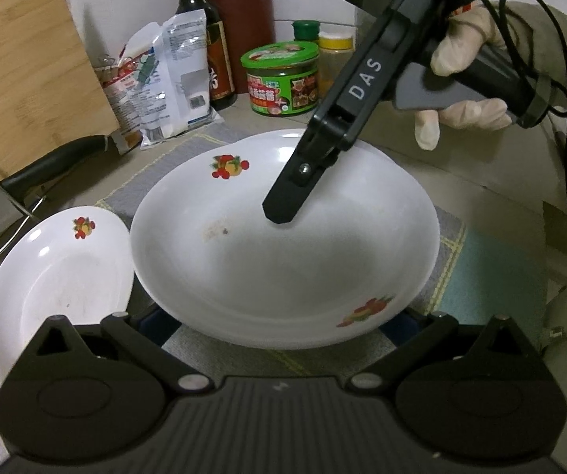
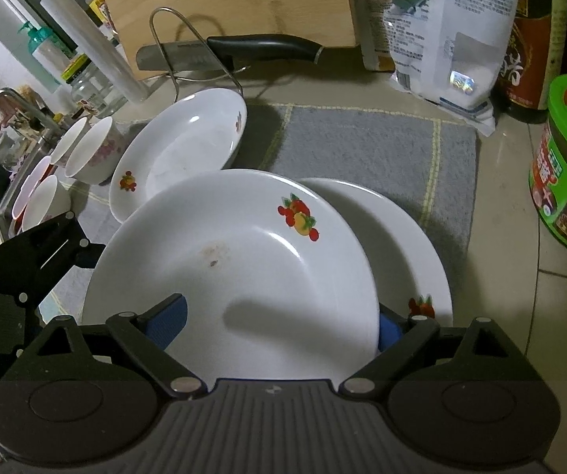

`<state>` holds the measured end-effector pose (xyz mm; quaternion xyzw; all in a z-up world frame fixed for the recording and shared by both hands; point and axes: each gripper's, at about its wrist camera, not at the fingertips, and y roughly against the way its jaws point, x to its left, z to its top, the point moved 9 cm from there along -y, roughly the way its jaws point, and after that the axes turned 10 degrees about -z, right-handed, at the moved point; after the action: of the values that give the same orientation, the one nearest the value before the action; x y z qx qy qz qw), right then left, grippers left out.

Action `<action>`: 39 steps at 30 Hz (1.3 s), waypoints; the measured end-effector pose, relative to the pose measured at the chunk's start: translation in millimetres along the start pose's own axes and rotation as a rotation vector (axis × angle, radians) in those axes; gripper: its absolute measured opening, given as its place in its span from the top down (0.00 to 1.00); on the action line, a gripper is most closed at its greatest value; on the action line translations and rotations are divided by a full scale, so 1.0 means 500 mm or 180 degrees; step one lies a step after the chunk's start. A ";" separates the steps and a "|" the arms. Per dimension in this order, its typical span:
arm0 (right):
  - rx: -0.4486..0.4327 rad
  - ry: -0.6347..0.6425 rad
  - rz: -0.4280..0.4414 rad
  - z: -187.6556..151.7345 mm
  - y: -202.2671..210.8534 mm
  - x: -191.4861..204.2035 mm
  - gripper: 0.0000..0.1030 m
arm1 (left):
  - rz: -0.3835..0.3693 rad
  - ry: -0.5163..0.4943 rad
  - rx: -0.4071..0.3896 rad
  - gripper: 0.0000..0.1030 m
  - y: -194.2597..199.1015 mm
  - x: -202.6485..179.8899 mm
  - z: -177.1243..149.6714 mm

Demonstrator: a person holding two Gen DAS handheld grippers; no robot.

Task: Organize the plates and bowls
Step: 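Lower the fruit-decal plate onto the stained plate with both tools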

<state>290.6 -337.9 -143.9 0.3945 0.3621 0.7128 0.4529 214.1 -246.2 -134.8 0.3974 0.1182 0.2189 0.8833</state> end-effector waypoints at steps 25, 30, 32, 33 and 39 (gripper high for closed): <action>0.0065 -0.0305 -0.0111 -0.028 0.028 -0.033 0.00 | -0.0110 -0.0175 0.0156 0.02 -0.033 0.004 0.015; 0.0077 -0.0357 -0.0139 -0.029 0.032 -0.036 0.00 | -0.0082 -0.0176 0.0141 0.01 -0.029 0.005 0.016; 0.0092 -0.0382 -0.0155 -0.030 0.034 -0.036 0.00 | -0.0070 -0.0186 0.0141 0.01 -0.027 0.004 0.016; 0.0099 -0.0395 -0.0163 -0.030 0.036 -0.036 0.00 | -0.0062 -0.0184 0.0132 0.01 -0.025 0.003 0.015; 0.0065 -0.0471 -0.0194 -0.031 0.050 -0.043 0.00 | -0.0038 -0.0186 0.0117 0.01 -0.023 0.004 0.014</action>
<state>273.7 -368.8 -133.6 0.4395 0.3468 0.6639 0.4958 221.7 -256.5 -138.8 0.4190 0.0988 0.1998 0.8802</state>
